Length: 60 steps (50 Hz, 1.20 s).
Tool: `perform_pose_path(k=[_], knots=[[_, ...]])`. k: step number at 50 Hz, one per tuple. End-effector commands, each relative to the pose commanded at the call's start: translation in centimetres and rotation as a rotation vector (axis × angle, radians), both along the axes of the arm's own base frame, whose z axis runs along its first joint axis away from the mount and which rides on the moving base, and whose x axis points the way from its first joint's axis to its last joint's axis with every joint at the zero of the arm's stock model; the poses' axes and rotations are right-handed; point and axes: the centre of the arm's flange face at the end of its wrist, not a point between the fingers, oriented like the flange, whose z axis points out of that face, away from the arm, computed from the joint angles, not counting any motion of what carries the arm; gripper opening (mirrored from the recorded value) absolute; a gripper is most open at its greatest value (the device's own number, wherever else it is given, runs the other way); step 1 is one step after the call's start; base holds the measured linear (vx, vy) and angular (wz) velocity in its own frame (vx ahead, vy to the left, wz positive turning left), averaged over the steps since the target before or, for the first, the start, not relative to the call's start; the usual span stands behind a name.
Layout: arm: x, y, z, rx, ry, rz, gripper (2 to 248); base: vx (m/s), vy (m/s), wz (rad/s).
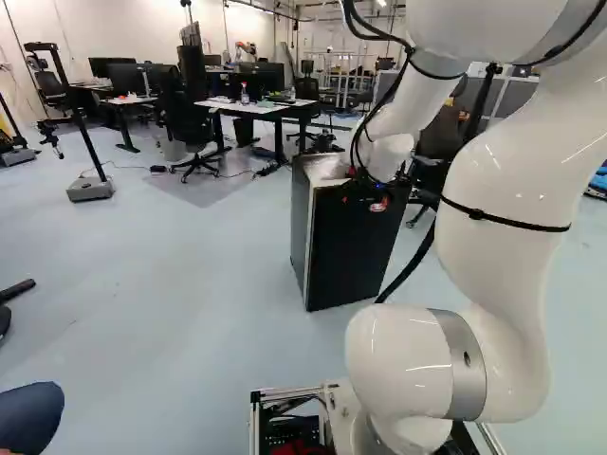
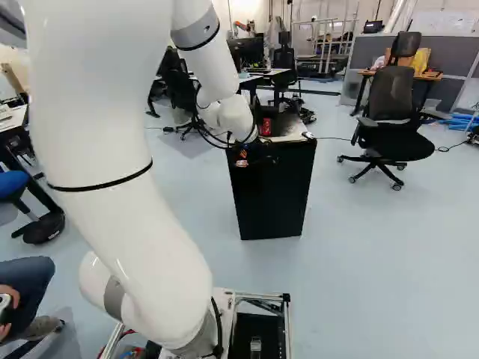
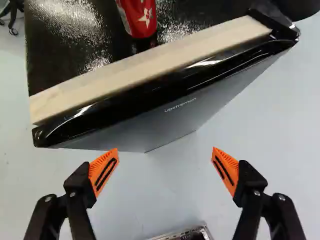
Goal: Grab a drink from the fridge
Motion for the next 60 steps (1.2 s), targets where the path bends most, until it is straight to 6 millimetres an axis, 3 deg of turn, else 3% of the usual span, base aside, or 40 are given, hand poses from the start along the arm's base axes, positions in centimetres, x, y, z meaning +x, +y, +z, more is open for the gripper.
perform_pose_path(k=[21, 42, 60], knots=[[-2.4, -0.2, 1.4, -0.064, -0.202, -0.017, 247, 0.000, 0.000, 0.000], [-1.5, -0.4, 3.0, -0.135, -0.396, 0.007, 247, 0.000, 0.000, 0.000], [-0.7, -0.5, 2.5, -0.173, -0.492, 0.034, 247, 0.000, 0.000, 0.000]])
